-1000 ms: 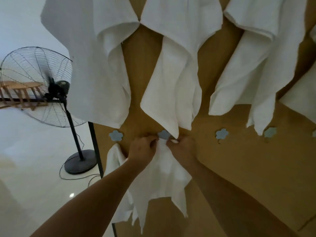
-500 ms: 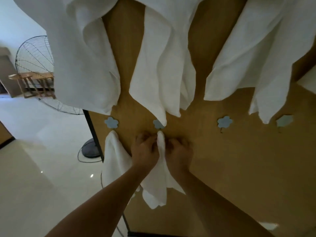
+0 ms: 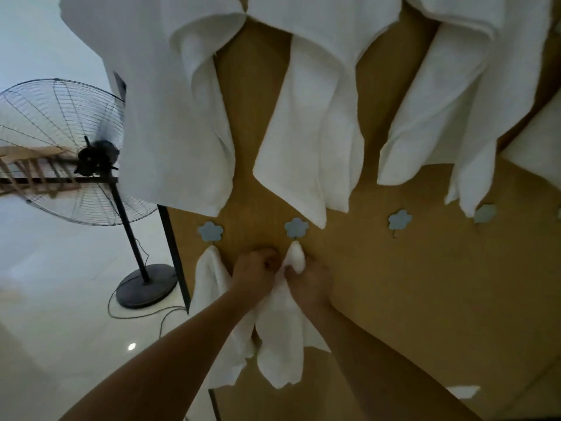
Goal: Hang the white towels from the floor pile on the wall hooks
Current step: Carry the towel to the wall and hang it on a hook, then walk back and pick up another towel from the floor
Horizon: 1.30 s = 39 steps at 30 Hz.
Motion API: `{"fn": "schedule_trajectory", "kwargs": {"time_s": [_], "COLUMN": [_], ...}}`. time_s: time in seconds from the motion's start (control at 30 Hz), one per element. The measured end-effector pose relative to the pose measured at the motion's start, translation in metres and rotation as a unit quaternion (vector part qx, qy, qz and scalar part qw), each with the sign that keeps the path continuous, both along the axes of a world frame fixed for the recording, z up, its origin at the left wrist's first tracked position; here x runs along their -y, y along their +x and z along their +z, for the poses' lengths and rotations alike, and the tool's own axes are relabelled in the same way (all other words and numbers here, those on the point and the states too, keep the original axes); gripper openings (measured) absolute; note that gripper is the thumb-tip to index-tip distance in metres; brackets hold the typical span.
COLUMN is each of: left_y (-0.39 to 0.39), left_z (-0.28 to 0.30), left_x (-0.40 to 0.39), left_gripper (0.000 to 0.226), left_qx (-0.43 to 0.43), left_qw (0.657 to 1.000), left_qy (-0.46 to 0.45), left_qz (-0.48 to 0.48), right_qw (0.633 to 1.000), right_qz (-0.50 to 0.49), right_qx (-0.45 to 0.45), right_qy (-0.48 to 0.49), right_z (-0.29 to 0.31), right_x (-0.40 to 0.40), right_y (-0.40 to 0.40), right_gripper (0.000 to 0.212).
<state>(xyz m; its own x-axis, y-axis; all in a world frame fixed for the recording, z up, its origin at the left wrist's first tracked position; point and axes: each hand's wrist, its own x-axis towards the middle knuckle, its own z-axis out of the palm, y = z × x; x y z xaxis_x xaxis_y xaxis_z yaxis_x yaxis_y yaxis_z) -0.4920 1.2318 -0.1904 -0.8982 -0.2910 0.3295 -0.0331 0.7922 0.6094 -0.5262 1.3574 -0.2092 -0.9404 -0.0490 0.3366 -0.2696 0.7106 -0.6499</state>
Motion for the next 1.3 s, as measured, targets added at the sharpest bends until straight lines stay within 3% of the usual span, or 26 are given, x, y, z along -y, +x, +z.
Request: {"fn": "schedule_trajectory", "kwargs": {"time_s": [0.07,0.13,0.27,0.4,0.53,0.73,0.9,1.0,1.3], "left_y": [0.001,0.003,0.013,0.022,0.036,0.094,0.191,0.27,0.574], "left_z": [0.003,0.006,0.01,0.011,0.017,0.021,0.027,0.026,-0.007], "left_x": [0.01,0.018,0.02,0.0,-0.042,-0.146,-0.245,-0.299,-0.39], "left_gripper": [0.019,0.021,0.013,0.039,0.04,0.042,0.029,0.033,0.043], "left_qx": [-0.028,-0.044,-0.108,-0.111,-0.143,-0.099,-0.106,-0.107,-0.057], "left_qw": [0.999,0.996,0.979,0.959,0.929,0.872,0.783,0.737,0.607], "left_qy": [-0.013,-0.032,-0.077,-0.1,-0.112,-0.128,-0.122,-0.107,-0.139], "left_qz": [-0.029,-0.064,-0.155,-0.239,-0.323,-0.462,-0.601,-0.659,-0.78], "right_qw": [1.0,0.999,0.988,0.973,0.96,0.925,0.869,0.826,0.691], "right_qz": [-0.011,0.001,-0.04,-0.095,-0.179,-0.32,-0.453,-0.524,-0.689], "right_qx": [-0.004,0.051,0.147,0.204,0.206,0.185,0.18,0.186,0.213], "right_qy": [0.002,0.001,0.018,0.055,0.066,0.084,0.091,0.095,0.046], "right_z": [-0.003,-0.003,-0.006,-0.01,-0.004,0.013,0.023,0.02,-0.012], "right_x": [0.005,0.008,0.002,-0.019,-0.06,-0.151,-0.223,-0.256,-0.29], "right_y": [0.006,0.01,0.028,0.06,0.108,0.218,0.348,0.445,0.764], "right_gripper": [0.019,0.023,0.055,0.068,0.08,0.078,0.069,0.072,0.07]}}
